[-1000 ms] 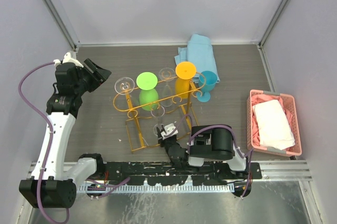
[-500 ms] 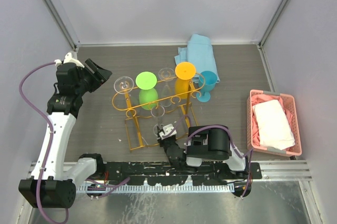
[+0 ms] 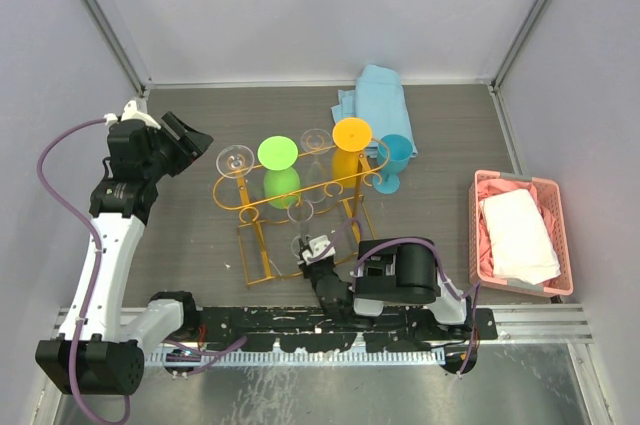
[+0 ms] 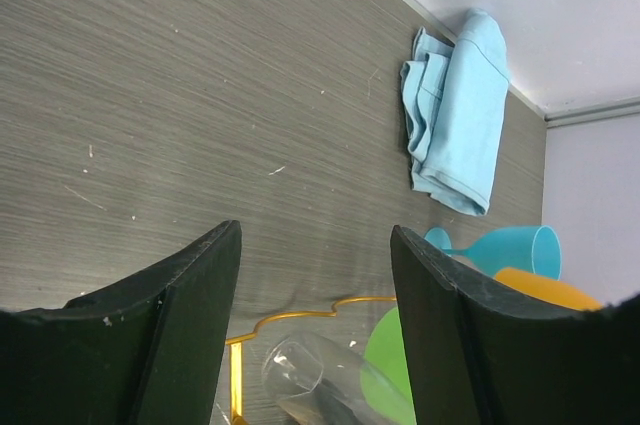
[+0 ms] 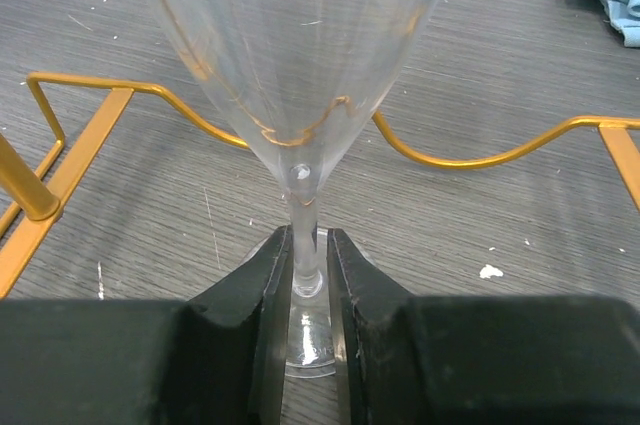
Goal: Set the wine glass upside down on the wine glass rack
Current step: Pick up the wine glass at the center of the board, then pick up the wine glass.
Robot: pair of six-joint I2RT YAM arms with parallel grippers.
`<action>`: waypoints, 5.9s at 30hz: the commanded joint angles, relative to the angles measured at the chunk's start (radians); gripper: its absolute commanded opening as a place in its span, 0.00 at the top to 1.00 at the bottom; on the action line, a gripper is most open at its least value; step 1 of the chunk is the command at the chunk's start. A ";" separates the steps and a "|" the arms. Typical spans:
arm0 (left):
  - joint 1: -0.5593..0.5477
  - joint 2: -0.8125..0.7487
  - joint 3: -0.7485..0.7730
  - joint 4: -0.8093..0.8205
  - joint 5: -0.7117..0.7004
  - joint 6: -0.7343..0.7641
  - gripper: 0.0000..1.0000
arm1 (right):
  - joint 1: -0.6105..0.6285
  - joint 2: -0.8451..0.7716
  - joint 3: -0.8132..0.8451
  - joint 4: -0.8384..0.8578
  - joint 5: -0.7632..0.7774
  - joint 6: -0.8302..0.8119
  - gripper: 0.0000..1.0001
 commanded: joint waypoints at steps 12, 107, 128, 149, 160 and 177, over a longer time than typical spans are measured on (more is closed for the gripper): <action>-0.005 -0.025 -0.015 0.077 -0.022 0.019 0.37 | 0.059 0.023 0.011 0.148 0.060 -0.084 0.99; -0.008 -0.059 -0.037 0.068 -0.030 0.028 0.36 | 0.220 -0.253 0.014 0.152 0.166 -0.288 0.99; -0.008 -0.075 -0.012 0.041 -0.026 0.030 0.35 | 0.435 -0.284 0.177 0.153 0.269 -0.540 0.99; -0.008 -0.164 0.032 -0.035 -0.027 0.044 0.34 | 0.916 -0.396 0.712 0.151 0.270 -1.205 0.99; -0.008 -0.183 0.052 -0.052 0.025 0.026 0.34 | 0.926 -0.472 1.048 0.147 0.088 -1.663 1.00; -0.008 -0.128 0.234 -0.081 0.120 -0.028 0.34 | 0.339 -0.625 1.041 -0.389 -0.027 -1.529 1.00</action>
